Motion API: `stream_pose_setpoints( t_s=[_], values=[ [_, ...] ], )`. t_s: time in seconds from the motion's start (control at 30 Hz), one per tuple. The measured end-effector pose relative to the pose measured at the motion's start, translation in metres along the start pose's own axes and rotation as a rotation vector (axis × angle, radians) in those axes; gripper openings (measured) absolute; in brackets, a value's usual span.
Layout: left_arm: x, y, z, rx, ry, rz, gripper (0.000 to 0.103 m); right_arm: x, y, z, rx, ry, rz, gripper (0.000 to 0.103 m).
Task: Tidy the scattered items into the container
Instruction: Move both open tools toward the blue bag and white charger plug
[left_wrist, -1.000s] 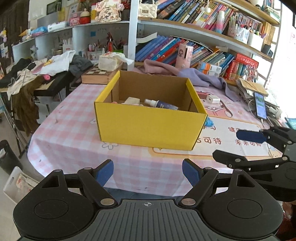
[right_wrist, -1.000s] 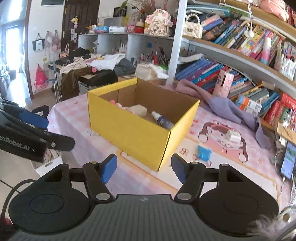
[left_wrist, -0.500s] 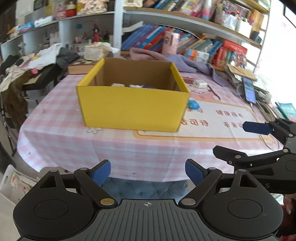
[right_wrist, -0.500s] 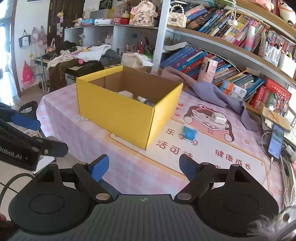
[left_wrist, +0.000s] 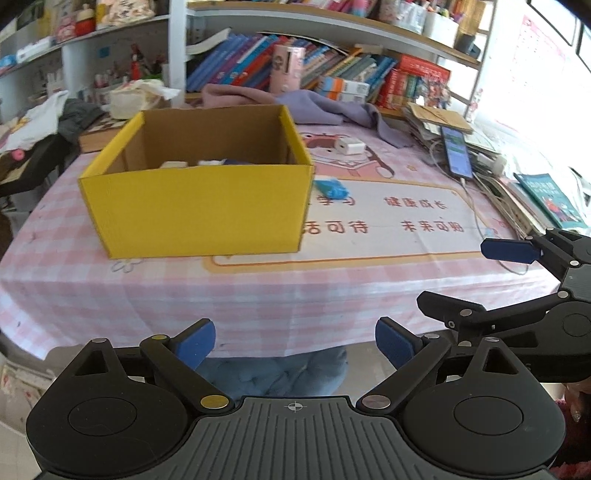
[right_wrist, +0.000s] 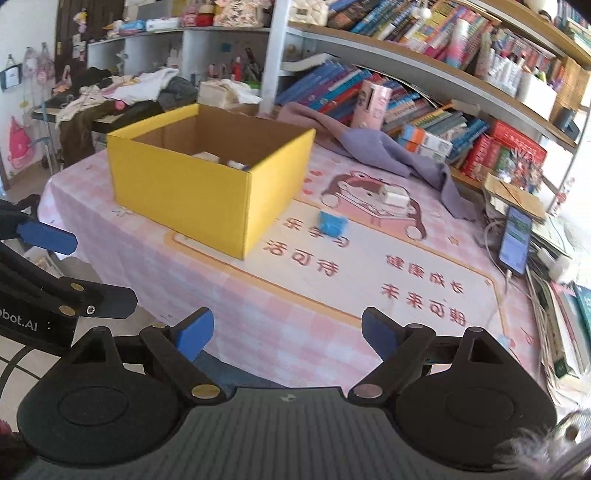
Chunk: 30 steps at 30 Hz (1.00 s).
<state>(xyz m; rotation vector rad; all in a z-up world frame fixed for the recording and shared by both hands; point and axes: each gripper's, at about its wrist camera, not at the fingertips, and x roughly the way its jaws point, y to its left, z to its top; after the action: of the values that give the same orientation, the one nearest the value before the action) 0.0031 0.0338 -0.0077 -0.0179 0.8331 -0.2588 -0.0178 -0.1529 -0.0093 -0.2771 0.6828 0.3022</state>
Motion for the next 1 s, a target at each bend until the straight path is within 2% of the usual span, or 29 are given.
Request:
stream_pose_setpoints(
  t_s=[0.67,1.0],
  values=[
    [0.050,-0.052,0.034,0.110,0.045,-0.115,0.095,0.016,-0.059,-0.010,0.088,0.072,-0.102,0.090],
    [0.087,-0.082,0.060,0.147,0.075,-0.118,0.095,0.044,-0.106,-0.007,0.125,0.098,-0.107,0.090]
  ],
)
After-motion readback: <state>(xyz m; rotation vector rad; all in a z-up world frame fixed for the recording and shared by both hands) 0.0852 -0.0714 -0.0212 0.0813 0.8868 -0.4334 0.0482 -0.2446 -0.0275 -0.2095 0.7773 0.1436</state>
